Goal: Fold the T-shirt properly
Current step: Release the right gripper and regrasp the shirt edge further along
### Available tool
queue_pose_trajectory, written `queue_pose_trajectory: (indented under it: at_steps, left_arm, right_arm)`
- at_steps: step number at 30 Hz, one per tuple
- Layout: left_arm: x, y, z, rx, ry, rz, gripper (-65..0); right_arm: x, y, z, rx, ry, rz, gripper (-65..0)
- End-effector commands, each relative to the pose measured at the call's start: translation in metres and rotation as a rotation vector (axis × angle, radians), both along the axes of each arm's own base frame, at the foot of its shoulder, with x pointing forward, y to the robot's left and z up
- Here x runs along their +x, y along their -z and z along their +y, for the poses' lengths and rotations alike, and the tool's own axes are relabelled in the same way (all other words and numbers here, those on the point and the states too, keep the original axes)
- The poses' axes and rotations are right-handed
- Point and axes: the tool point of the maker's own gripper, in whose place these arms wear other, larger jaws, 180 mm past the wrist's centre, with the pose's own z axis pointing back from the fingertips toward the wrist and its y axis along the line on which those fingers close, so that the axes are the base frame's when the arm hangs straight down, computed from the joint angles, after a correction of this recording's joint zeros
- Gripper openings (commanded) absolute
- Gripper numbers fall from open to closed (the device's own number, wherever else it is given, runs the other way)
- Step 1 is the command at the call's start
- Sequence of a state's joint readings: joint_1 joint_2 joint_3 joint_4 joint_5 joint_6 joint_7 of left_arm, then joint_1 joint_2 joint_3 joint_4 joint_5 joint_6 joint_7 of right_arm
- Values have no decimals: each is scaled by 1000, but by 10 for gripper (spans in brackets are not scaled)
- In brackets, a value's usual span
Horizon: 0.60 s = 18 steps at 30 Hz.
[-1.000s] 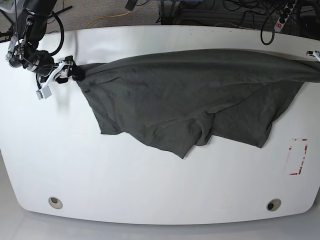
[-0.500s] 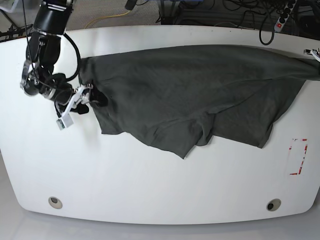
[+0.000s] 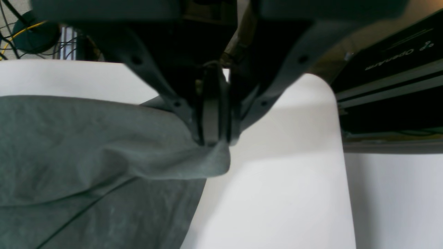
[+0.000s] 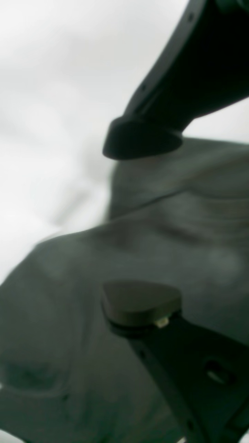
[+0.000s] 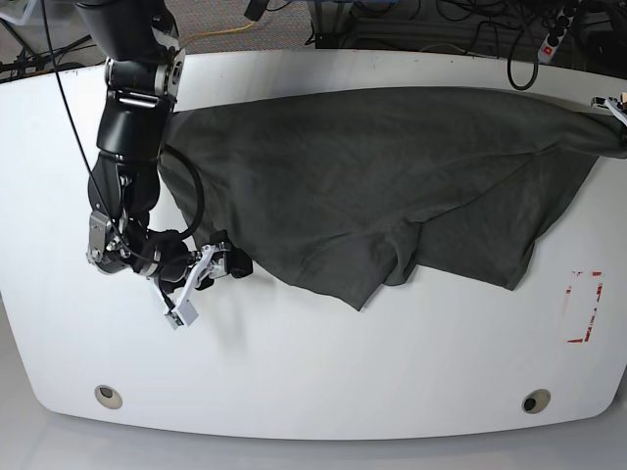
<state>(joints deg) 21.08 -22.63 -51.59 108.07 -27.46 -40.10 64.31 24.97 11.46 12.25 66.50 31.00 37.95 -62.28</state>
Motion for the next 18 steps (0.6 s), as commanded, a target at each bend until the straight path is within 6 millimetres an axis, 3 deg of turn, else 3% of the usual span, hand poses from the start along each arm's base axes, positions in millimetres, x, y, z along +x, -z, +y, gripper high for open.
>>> queue_pose_trajectory:
  at_steps: [1, 6, 15, 18]
  left_arm:
    - [6, -13, 3, 28, 16, -32, -647]
    - [7, -14, 3, 28, 16, -35, -647]
    - [8, -14, 3, 28, 16, -37, -647]
    - [8, -14, 3, 28, 17, -36, -647]
  right_arm:
    - [19, -11, -1, 28, 12, -38, -133]
    - [29, 3, 9, 83, 26, -9, -133]
    - [28, 29, 45, 146, 7, 25, -133]
    - [25, 38, 48, 166, 23, 43, -133]
